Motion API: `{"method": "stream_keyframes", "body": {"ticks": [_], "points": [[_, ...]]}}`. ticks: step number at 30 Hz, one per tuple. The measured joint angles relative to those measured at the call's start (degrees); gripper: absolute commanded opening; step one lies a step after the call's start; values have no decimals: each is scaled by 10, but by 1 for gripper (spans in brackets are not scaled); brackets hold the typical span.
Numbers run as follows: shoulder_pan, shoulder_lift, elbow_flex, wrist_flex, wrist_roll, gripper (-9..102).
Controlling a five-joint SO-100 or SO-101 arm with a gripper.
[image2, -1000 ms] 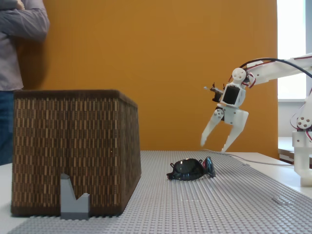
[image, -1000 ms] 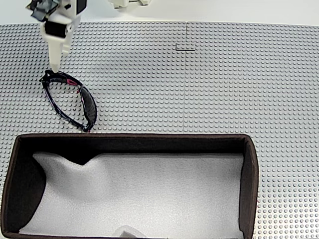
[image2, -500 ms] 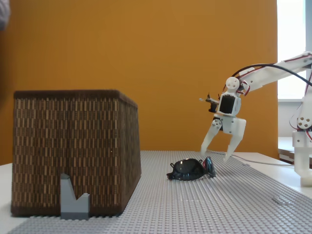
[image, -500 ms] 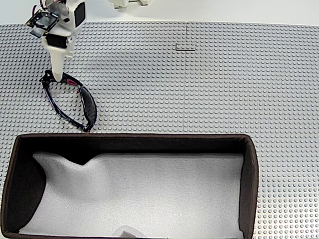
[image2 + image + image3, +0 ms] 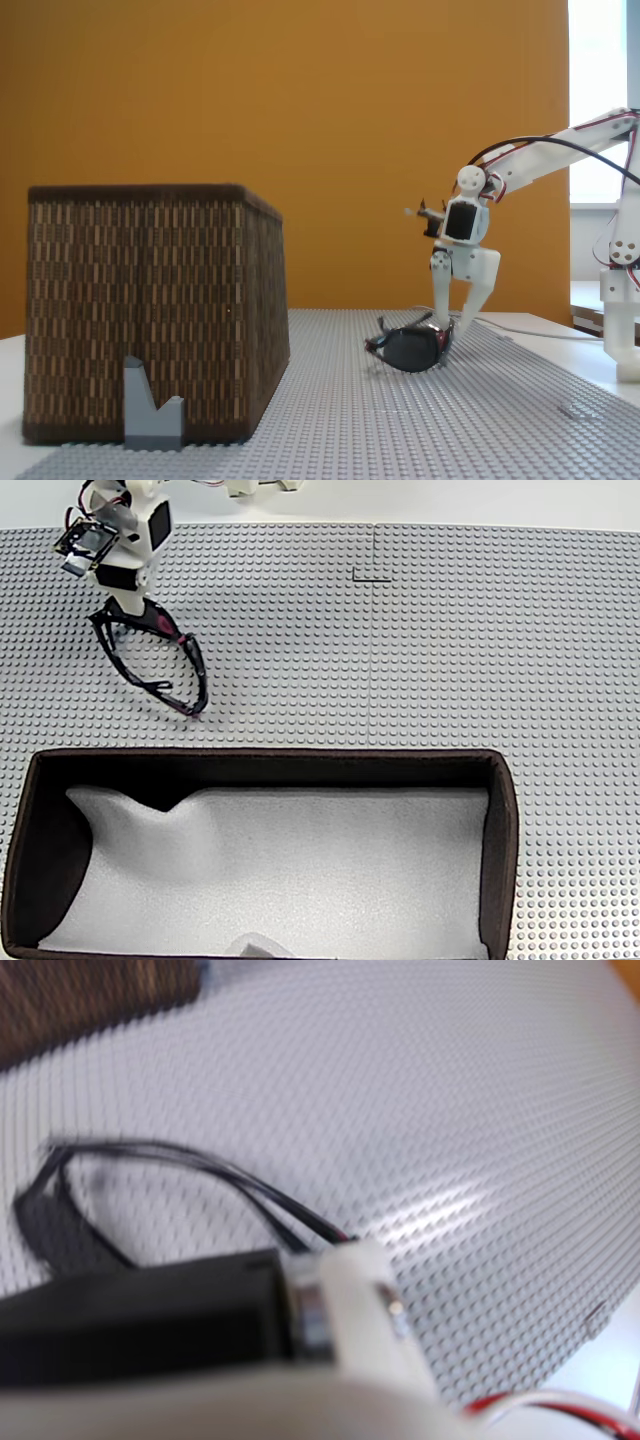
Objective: Grasp a glasses and put it in the bin.
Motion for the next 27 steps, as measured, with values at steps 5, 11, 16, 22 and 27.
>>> {"method": "stream_keyframes", "body": {"ticks": [5, 11, 16, 22, 27], "points": [[-25, 61, 1, -15, 1, -1], [-67, 152, -31, -6, 3, -1], [-104, 214, -122, 25, 18, -1], [-122, 241, -196, 26, 31, -1], [-146, 173, -319, 39, 38, -1]]}}
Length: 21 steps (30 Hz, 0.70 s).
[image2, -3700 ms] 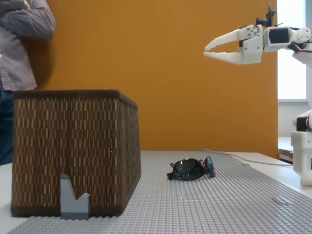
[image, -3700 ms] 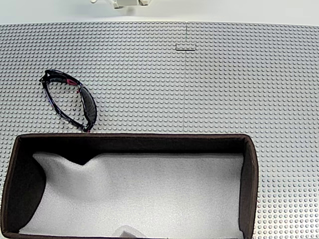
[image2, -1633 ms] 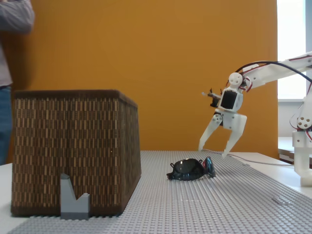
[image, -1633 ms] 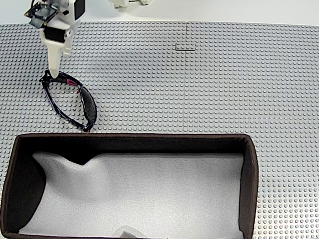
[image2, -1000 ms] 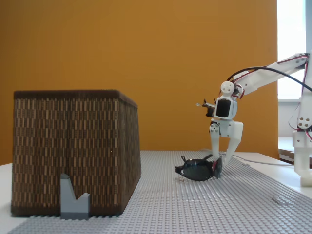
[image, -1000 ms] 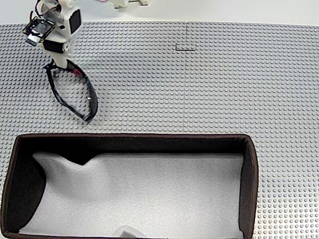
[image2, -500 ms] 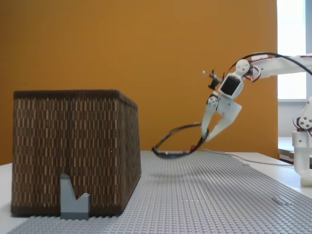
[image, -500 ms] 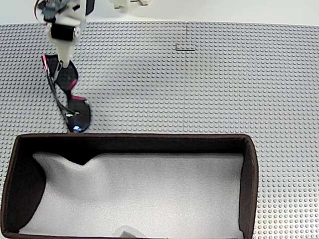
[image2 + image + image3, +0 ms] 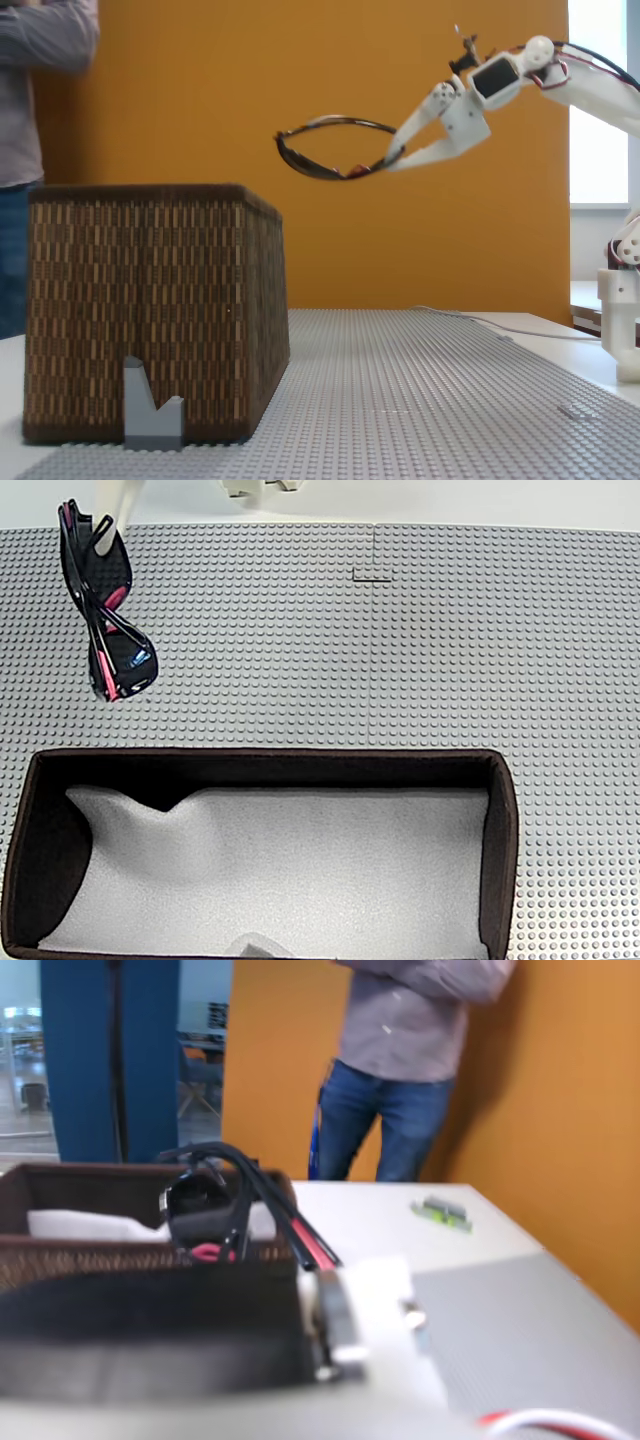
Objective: Grasp a glasses and put it in the bin.
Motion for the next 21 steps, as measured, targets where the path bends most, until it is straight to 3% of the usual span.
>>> {"method": "stream_keyframes", "body": {"ticks": [11, 21], "points": [[-47, -395, -446, 136, 11, -1], [-51, -626, -709, 206, 21, 2]]}}
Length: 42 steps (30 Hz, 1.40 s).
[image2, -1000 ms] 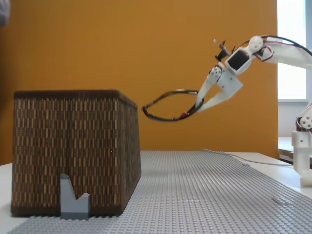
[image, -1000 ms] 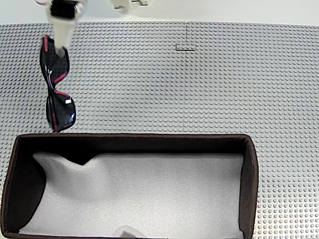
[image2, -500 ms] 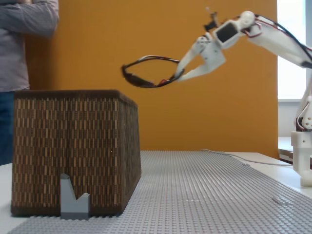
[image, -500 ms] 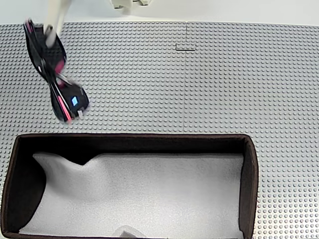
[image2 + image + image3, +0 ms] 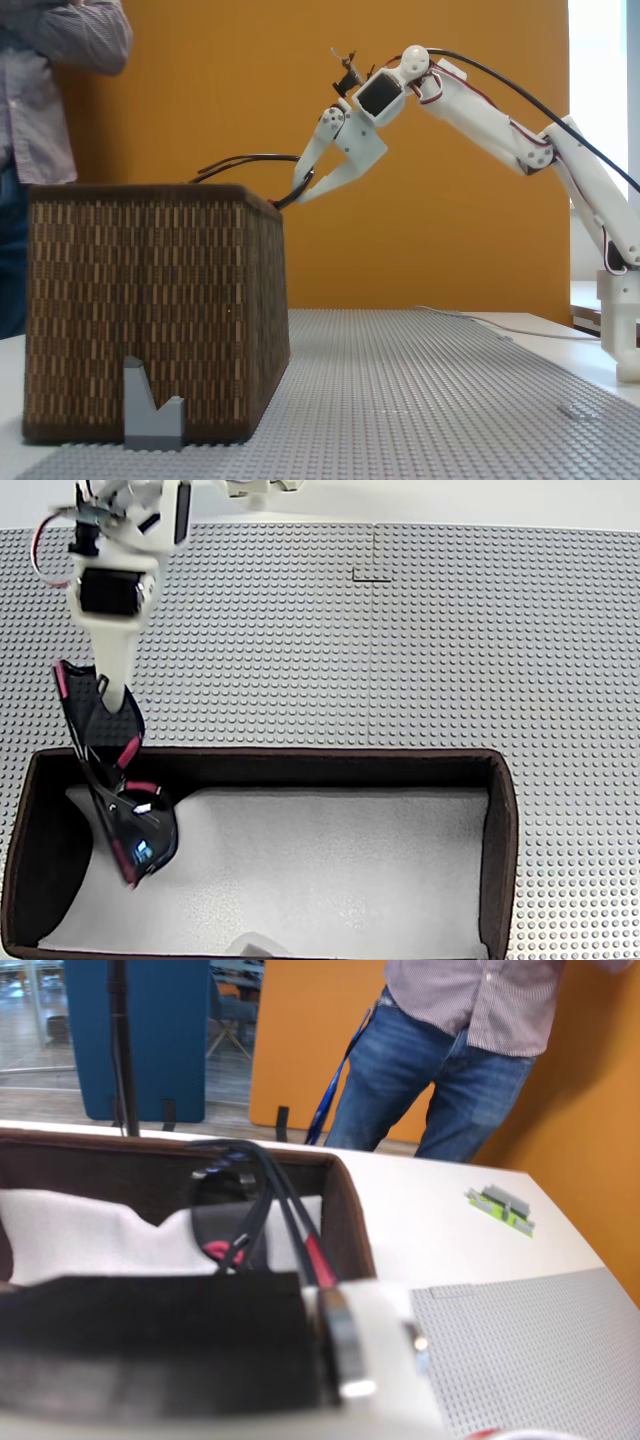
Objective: Grasp a glasses and put it in the bin.
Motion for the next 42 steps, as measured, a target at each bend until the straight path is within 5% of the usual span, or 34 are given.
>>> {"method": "stream_keyframes", "body": {"ticks": [10, 14, 27, 37, 42], "points": [[-11, -60, -48, 43, 0, 31], [-20, -74, -76, 79, -3, 33], [-25, 10, -143, 66, -22, 18], [-22, 83, -252, 207, -10, 0], [-19, 146, -250, 242, 14, 0]]}}
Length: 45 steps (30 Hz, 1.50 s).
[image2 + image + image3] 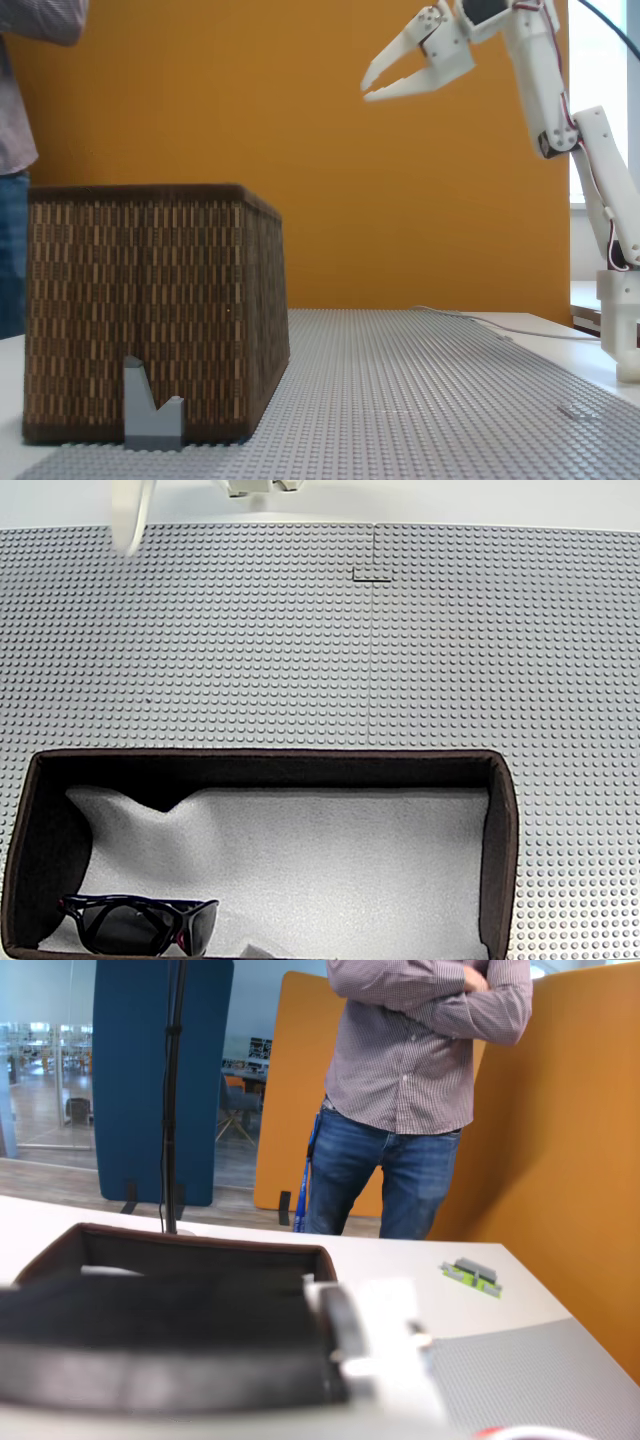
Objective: Grasp a glasses and put it in the bin.
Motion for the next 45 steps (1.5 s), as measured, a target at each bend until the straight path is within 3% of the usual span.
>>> {"method": "stream_keyframes", "body": {"ticks": [7, 16, 29, 45], "points": [[14, 105, 42, 2, 7, 0], [-2, 292, 207, -9, 7, 0], [-7, 636, 754, -250, 12, 0], [-2, 808, 1071, -405, -5, 0]]}}
